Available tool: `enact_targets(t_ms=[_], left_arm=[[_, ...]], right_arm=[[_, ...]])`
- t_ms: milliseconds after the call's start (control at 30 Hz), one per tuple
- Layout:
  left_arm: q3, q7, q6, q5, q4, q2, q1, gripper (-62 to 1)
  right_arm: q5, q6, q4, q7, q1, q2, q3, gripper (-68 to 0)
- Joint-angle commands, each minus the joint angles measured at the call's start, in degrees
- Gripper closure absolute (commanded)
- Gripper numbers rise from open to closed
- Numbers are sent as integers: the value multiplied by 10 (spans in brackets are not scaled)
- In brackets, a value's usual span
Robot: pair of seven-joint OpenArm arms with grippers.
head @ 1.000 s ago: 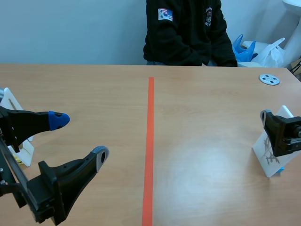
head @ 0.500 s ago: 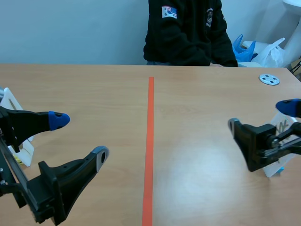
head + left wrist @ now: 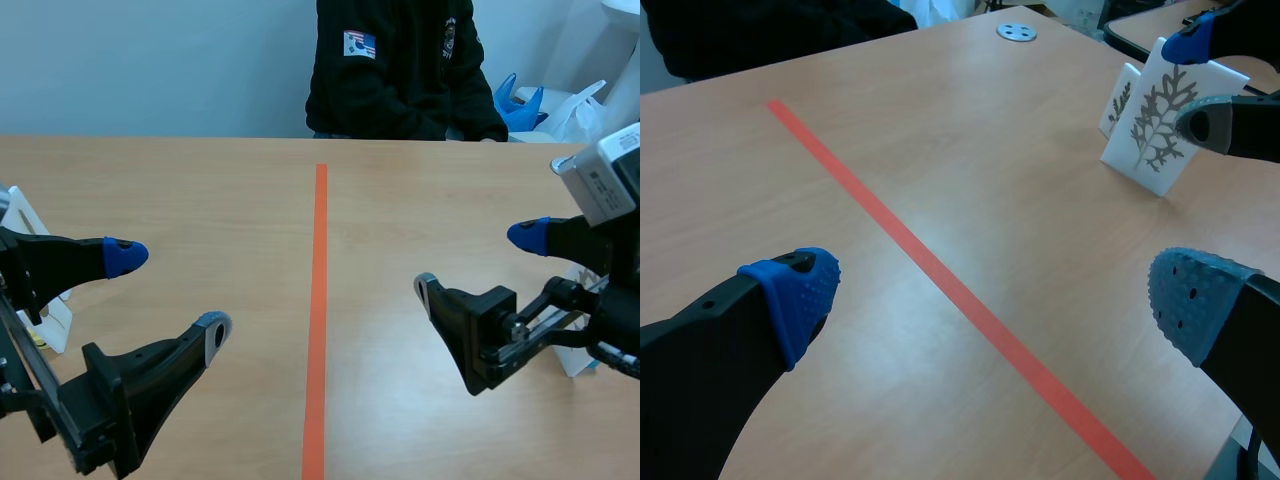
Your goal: Sort the leaf by its shape. The table is split by an orange tape line. A compound leaf with several leaflets goes to the left side, a simple leaf with one blade goes to the right side. Return to the home posture when a red brick is placed on the table.
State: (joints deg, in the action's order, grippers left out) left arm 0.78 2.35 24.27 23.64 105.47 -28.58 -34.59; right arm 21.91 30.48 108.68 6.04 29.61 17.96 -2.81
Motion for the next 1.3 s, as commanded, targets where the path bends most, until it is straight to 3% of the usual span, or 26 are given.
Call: enact_targets(t_ms=[0, 267, 1267], left_arm=[[0, 8, 3, 6, 3, 3, 2, -623], [0, 8, 3, 6, 3, 3, 2, -623], [0, 8, 3, 6, 3, 3, 2, -623]], right_arm=[[15, -2, 6, -14, 2, 23, -5, -679], [32, -5, 5, -12, 1, 65, -4, -679], [32, -7, 5, -15, 1, 65, -4, -679]])
